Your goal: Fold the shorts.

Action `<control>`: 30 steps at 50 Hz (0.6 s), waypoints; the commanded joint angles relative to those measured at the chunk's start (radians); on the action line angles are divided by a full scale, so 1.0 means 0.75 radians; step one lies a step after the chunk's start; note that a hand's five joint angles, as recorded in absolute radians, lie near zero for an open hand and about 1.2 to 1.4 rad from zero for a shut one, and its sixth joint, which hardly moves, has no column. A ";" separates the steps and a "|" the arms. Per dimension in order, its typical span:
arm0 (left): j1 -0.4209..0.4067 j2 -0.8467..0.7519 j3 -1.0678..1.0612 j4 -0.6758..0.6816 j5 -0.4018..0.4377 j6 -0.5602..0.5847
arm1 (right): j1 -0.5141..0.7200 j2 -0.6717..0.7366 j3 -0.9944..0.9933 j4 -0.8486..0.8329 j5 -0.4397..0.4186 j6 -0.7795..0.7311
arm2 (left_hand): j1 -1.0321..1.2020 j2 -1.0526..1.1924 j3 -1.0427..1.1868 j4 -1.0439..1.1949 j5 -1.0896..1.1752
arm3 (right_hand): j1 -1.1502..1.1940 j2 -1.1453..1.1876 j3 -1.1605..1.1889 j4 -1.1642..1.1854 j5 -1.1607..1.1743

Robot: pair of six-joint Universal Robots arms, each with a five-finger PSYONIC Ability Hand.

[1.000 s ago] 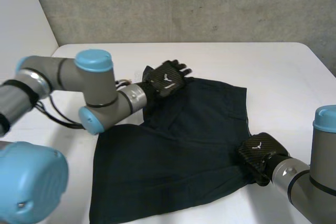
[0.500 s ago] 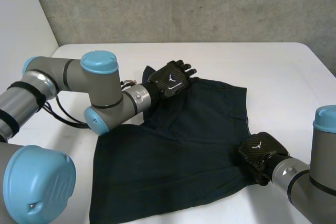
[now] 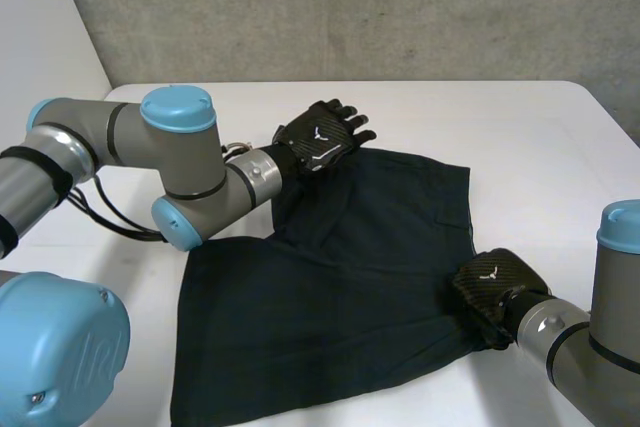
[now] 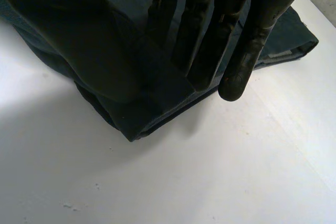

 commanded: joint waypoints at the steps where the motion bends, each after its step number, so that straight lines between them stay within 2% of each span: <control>1: 0.032 0.109 -0.056 0.145 -0.019 -0.241 | 0.000 -0.009 0.000 -0.068 -0.014 0.100 | 0.187 0.178 0.161 0.174 0.157 | 0.764 0.579 0.605 0.596 0.572; 12: 0.020 0.072 -0.033 0.053 -0.025 -0.053 | -0.002 -0.009 0.000 -0.076 -0.024 0.100 | 0.202 0.193 0.177 0.189 0.173 | 0.764 0.579 0.605 0.596 0.572; 30: 0.018 0.074 -0.037 0.034 -0.025 -0.047 | -0.002 -0.011 0.004 -0.078 -0.026 0.100 | 0.202 0.193 0.177 0.189 0.173 | 0.764 0.579 0.605 0.596 0.572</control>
